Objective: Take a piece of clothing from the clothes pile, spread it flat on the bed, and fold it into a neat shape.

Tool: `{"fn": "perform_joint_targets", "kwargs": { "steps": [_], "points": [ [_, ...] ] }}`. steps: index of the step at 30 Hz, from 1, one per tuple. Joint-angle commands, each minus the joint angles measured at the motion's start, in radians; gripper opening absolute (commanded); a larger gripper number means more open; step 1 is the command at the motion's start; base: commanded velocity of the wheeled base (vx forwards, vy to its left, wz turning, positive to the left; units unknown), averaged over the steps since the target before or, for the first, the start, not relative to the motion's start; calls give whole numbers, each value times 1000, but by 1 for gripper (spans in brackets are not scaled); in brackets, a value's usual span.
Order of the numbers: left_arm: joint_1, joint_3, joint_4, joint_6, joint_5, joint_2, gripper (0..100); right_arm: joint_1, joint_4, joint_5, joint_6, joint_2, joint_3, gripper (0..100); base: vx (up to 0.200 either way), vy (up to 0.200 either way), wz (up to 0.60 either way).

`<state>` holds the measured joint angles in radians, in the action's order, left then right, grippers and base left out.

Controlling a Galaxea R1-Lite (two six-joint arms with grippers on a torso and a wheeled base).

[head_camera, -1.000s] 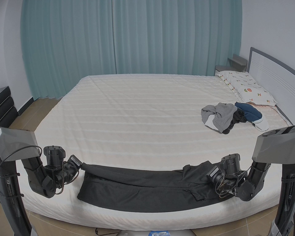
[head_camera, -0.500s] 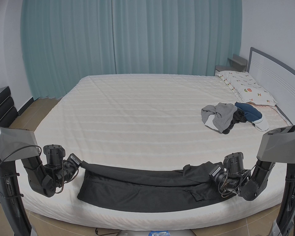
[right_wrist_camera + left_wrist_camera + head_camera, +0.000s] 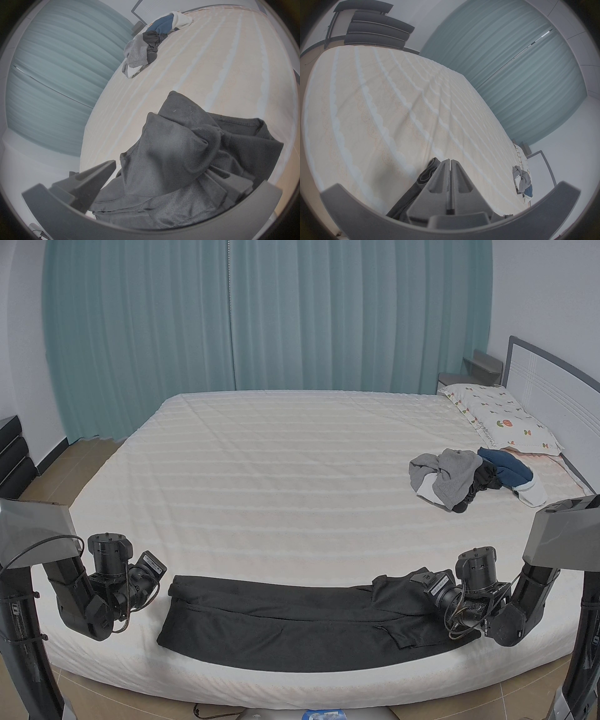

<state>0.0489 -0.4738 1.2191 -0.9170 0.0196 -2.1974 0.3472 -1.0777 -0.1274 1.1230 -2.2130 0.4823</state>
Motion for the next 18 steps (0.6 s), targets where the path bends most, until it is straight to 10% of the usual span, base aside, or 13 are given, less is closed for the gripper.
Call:
{"fn": "perform_joint_targets", "kwargs": {
  "steps": [1, 4, 5, 18],
  "points": [
    [0, 1, 0, 0, 0, -1, 0, -7, 1, 6, 3, -1, 5, 100, 0, 0, 0],
    [2, 4, -1, 0, 0, -2, 0, -14, 1, 6, 3, 7, 9, 100, 0, 0, 0],
    [2, 6, -1, 1, 0, -5, 0, -14, 5, 6, 3, 10, 5, 0, 0, 0, 0],
    [-12, 15, -15, 32, -17, -13, 0, -11, 16, 5, 3, 27, -19, 0, 0, 0, 0]
  ]
}}
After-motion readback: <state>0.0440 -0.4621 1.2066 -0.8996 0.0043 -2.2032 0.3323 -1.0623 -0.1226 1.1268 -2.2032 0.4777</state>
